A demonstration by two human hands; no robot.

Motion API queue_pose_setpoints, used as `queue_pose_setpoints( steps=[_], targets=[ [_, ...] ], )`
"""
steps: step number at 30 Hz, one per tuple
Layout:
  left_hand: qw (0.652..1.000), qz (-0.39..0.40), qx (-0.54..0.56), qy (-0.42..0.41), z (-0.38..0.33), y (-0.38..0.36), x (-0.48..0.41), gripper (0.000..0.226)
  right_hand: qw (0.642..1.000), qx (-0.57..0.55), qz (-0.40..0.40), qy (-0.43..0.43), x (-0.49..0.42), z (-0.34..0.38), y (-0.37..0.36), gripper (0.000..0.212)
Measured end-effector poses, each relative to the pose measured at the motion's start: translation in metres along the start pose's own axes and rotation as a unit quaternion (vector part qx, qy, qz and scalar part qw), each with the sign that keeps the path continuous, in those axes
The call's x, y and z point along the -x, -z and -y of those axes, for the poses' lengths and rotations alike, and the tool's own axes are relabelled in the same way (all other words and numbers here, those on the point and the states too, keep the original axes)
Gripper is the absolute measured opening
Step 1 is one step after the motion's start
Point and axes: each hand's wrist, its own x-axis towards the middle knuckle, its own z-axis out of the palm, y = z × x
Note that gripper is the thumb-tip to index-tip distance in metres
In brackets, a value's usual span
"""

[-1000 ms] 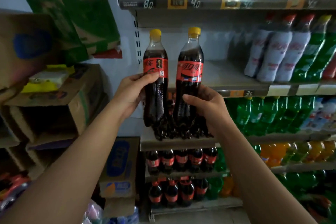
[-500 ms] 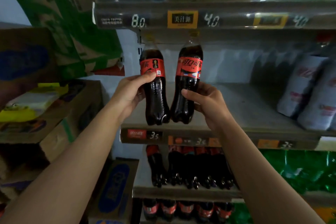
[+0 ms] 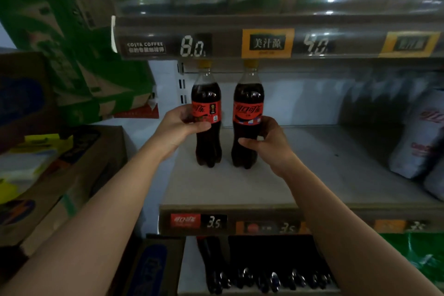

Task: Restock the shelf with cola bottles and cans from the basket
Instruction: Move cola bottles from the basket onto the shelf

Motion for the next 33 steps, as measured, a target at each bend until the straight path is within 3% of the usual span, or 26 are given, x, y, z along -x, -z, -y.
queue_pose_setpoints(
  steps=[5, 7, 10, 17, 27, 33],
  targets=[
    [0.997, -0.052, -0.051, -0.022, 0.016, -0.005, -0.024, 0.064, 0.998, 0.06, 0.017, 0.02, -0.023, -0.005, -0.008, 0.062],
    [0.998, 0.008, -0.061, -0.008, 0.023, -0.002, -0.025, 0.072, 0.996, 0.077, 0.034, 0.016, -0.031, -0.007, -0.008, 0.063],
    [0.994, 0.061, -0.094, -0.002, 0.036, 0.002, -0.026, 0.051, 0.992, 0.106, 0.066, 0.013, -0.04, -0.007, -0.005, 0.066],
    [0.987, -0.027, -0.153, -0.027, 0.052, -0.004, -0.061, 0.055, 0.99, 0.135, 0.05, 0.006, -0.08, -0.018, -0.021, 0.067],
    [0.982, -0.085, -0.17, -0.019, 0.079, 0.001, -0.097, 0.071, 0.995, 0.097, 0.018, 0.007, -0.115, -0.028, -0.053, 0.064],
    [0.982, -0.085, -0.165, -0.022, 0.083, 0.001, -0.103, 0.067, 0.994, 0.107, 0.001, 0.006, -0.122, -0.031, -0.06, 0.064]
  ],
)
